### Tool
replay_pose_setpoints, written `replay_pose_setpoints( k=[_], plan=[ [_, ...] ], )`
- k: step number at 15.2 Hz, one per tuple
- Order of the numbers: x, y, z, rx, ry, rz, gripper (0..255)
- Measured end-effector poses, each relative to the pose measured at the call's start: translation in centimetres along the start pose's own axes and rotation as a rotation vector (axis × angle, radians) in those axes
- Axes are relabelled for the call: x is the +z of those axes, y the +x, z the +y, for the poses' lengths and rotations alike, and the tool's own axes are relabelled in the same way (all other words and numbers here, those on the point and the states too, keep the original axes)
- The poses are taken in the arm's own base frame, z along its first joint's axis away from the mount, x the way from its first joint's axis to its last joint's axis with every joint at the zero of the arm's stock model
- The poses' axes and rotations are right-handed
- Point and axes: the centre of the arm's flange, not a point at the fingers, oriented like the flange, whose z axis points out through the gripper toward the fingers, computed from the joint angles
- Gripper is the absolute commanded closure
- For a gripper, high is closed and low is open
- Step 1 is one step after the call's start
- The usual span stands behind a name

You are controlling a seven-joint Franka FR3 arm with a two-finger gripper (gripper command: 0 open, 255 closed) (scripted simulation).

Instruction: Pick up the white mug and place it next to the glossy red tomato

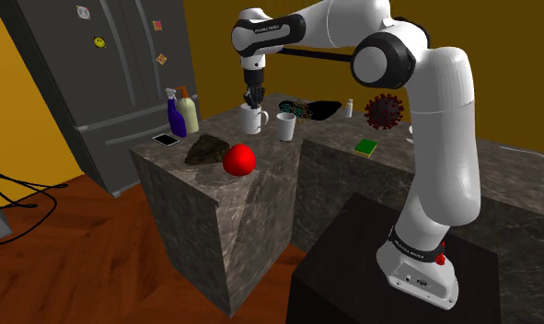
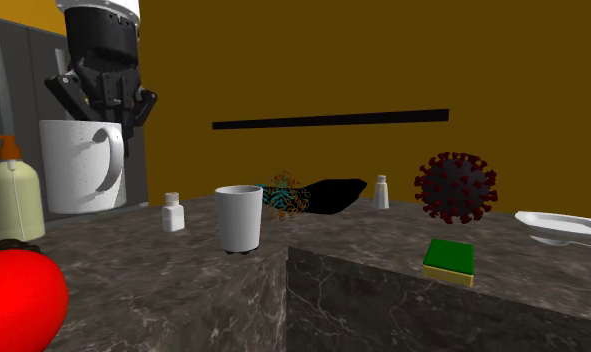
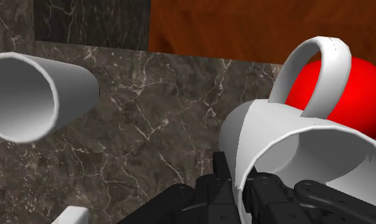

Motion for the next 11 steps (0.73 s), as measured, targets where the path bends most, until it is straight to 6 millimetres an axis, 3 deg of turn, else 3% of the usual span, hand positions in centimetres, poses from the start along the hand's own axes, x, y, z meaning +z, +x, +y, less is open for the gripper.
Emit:
replay_pose_setpoints(
  k=[11],
  plan=[
    [5.7, 0.4, -0.1, 0.000, 0.000, 0.000, 255]
  ],
)
